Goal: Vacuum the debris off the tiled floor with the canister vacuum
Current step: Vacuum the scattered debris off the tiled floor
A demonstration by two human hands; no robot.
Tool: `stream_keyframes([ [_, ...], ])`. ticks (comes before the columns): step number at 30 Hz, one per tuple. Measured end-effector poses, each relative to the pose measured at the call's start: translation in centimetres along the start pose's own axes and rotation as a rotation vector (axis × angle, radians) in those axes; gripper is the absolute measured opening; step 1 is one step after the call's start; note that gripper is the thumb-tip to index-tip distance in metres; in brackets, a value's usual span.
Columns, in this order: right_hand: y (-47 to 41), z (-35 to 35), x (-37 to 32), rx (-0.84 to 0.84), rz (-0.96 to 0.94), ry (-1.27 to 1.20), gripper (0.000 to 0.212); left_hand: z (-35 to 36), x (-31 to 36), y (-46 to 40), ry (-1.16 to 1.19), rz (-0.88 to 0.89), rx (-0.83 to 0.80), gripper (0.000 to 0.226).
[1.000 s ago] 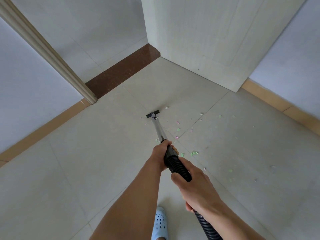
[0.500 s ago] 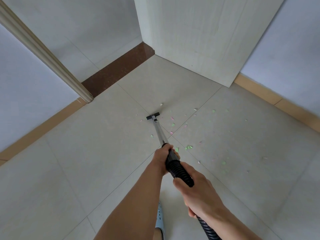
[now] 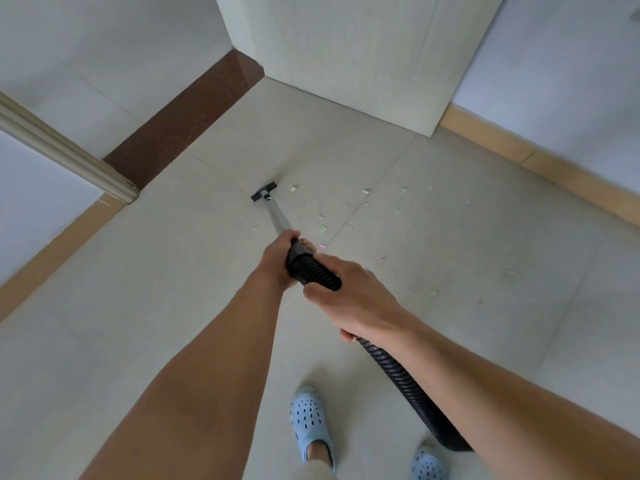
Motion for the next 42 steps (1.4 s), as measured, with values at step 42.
stream_keyframes([
  [42,16.4,-1.1,16.7,0.056,0.034,-0.097,0.032,4.8,-21.8,5.3,-0.192,-0.098,0.041,0.014],
])
Point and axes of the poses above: each hand's wrist, its own y-axis away from the middle knuckle, its own z-axis out of the palm, x = y × z, the point moved 10 cm from there along -y, towards the middle knuckle, and after that the axes turned 14 degrees about -x, right-handed, at the moved point
